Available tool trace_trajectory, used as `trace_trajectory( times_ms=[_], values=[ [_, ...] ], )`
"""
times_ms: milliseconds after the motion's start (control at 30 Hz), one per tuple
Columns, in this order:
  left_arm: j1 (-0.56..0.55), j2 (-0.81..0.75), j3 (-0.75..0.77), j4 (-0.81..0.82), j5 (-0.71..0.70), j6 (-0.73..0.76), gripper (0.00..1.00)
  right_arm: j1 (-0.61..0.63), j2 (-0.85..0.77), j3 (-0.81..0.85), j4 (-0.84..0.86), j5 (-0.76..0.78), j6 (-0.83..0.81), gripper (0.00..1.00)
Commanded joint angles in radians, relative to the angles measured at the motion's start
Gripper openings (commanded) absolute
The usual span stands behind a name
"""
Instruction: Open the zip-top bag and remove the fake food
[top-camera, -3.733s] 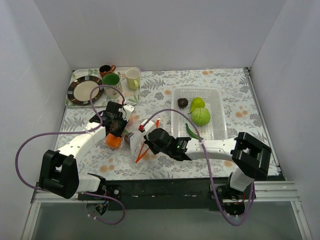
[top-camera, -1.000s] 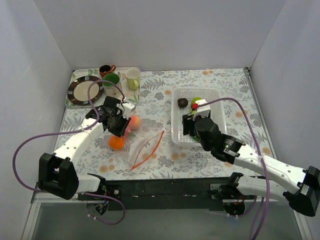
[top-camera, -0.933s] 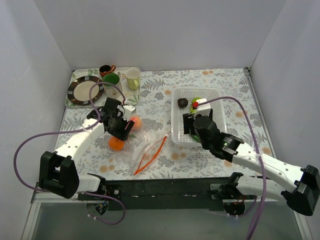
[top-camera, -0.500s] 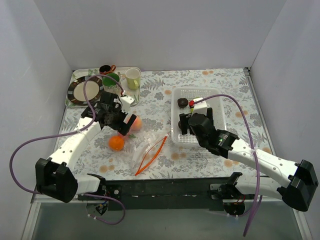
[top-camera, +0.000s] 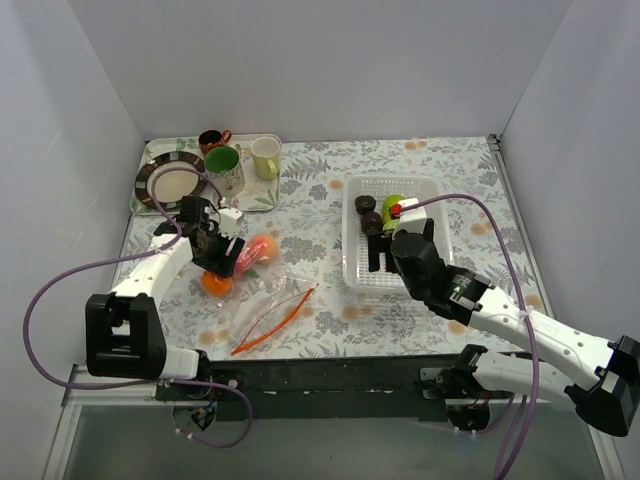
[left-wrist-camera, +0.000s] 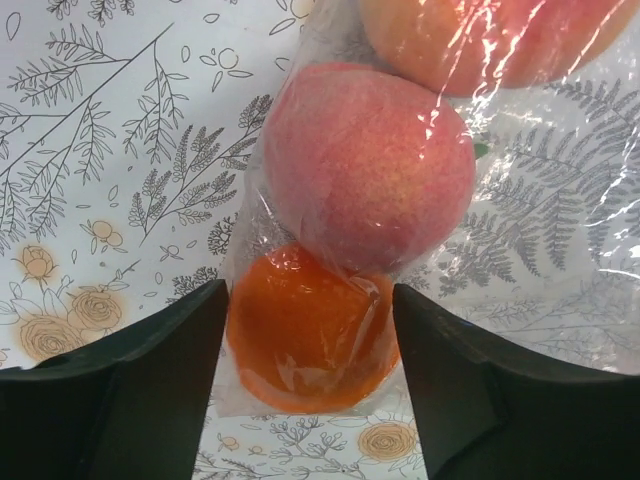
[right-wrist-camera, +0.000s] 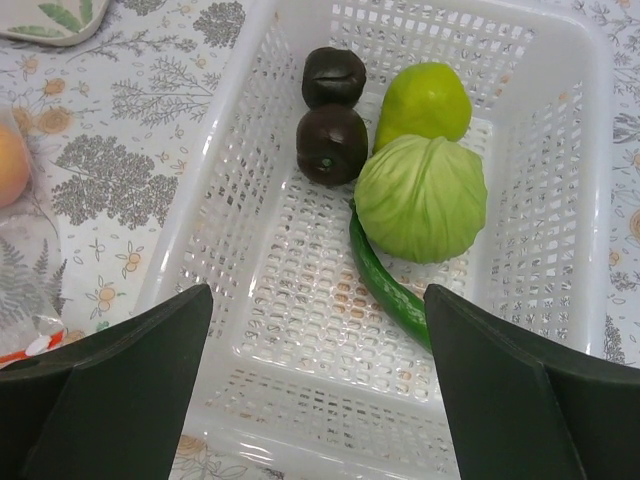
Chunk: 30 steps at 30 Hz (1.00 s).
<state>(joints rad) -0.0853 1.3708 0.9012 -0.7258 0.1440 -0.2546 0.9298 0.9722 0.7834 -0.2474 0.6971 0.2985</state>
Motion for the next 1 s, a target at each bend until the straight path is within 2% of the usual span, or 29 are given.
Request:
trace_trajectory(
  times_ms=[0,67,100,233,400,567,767,867,967],
  values=[
    [0.024,0.002,0.007,0.008,0.100,0.017,0.62,0.000,-0.032,-0.035,0.007,-0.011,0.030,0.95],
    [0.025,0.016,0.005,0.000,0.173,-0.006,0.53,-0.002,-0.029,-0.041,0.011,-0.018,0.036,0.95],
    [0.024,0.034,0.005,-0.001,0.193,-0.009,0.36,0.000,-0.027,-0.042,0.011,-0.025,0.042,0.95],
    [0.024,0.085,0.022,-0.041,0.258,-0.021,0.00,-0.002,-0.030,-0.053,0.011,-0.044,0.050,0.94],
    [0.024,0.073,0.059,-0.081,0.238,-0.021,0.00,-0.002,-0.044,-0.061,0.042,-0.103,0.034,0.93],
    [0.025,0.036,0.197,-0.184,0.227,-0.055,0.00,0.023,-0.075,-0.108,0.151,-0.234,-0.019,0.94],
    [0.022,0.010,0.356,-0.339,0.259,-0.121,0.00,0.083,-0.024,-0.113,0.194,-0.232,-0.061,0.95],
    [0.015,-0.019,0.300,-0.339,0.279,-0.126,0.00,0.096,0.003,-0.107,0.198,-0.229,-0.064,0.95],
    [0.013,-0.042,0.210,-0.279,0.226,-0.126,0.00,0.104,0.022,-0.101,0.206,-0.235,-0.065,0.95]
  ],
)
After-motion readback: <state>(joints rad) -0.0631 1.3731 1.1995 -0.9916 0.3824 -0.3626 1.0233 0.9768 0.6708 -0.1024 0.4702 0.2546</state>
